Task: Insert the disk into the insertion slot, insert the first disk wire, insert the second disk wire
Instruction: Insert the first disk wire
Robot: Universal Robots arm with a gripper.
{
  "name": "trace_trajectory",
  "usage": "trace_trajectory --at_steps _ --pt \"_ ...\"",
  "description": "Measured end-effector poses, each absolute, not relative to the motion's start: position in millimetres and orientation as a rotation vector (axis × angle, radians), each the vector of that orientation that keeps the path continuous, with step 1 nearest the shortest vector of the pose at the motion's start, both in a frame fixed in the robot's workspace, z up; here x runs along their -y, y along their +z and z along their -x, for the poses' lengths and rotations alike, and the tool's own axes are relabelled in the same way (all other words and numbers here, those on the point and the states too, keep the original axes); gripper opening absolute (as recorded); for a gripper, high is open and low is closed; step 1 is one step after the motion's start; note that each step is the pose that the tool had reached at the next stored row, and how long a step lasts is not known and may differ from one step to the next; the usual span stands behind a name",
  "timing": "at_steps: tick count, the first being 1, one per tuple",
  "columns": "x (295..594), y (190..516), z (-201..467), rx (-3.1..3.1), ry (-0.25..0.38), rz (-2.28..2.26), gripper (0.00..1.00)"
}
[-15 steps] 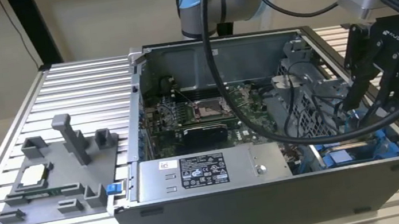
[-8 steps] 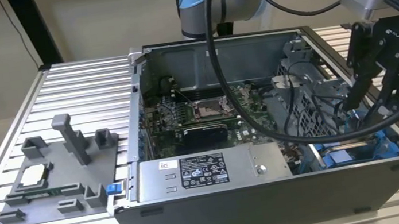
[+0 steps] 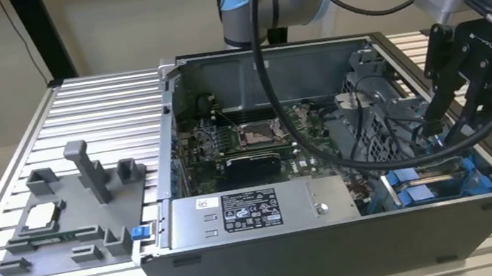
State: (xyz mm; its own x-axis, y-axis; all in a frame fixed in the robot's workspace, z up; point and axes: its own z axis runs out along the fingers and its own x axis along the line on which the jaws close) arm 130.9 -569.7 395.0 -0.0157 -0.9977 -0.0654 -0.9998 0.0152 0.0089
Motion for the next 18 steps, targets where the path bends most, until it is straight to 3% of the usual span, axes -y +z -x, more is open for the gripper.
trace_trajectory --at_steps 18 --pt "552.7 390.2 -130.7 -2.231 0.034 2.196 1.00"
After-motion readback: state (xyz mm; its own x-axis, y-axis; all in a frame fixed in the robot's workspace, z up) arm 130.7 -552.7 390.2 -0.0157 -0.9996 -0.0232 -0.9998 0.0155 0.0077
